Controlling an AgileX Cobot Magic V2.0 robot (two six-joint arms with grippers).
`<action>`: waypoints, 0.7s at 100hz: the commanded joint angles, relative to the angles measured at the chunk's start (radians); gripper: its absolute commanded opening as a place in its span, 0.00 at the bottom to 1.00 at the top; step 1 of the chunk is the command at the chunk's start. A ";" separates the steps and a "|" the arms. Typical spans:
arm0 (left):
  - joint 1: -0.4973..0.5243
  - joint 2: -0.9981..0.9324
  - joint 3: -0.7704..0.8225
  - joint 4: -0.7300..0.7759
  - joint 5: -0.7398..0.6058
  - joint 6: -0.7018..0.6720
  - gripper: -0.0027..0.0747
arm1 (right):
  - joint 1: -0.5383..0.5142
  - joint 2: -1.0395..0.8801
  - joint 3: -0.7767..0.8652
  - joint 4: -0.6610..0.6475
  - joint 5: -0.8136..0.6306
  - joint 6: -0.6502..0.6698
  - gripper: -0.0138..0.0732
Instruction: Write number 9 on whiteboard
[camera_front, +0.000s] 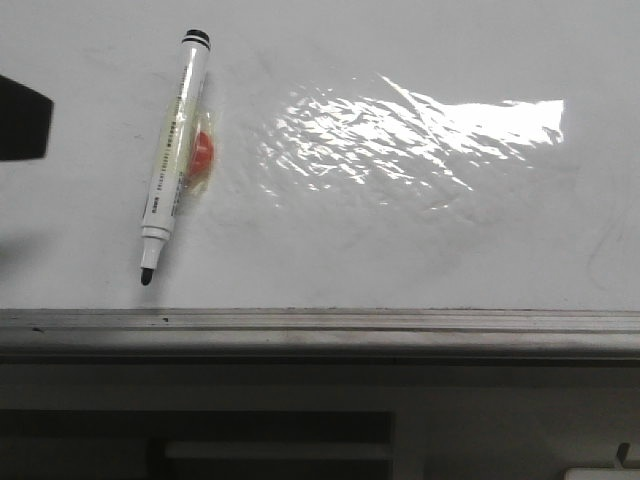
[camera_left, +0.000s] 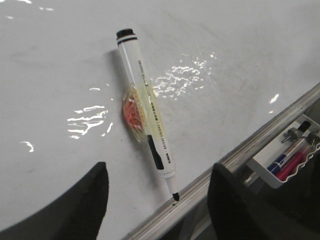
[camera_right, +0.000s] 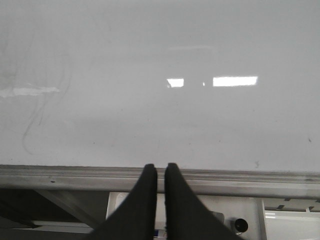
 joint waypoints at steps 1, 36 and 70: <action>-0.009 0.056 -0.034 -0.011 -0.101 -0.002 0.56 | -0.007 0.017 -0.025 0.001 -0.073 -0.003 0.15; -0.059 0.198 -0.034 -0.088 -0.240 -0.003 0.56 | 0.002 0.017 -0.025 0.001 -0.074 -0.003 0.15; -0.092 0.287 -0.034 -0.093 -0.358 -0.003 0.50 | 0.030 0.017 -0.025 0.001 -0.074 -0.003 0.15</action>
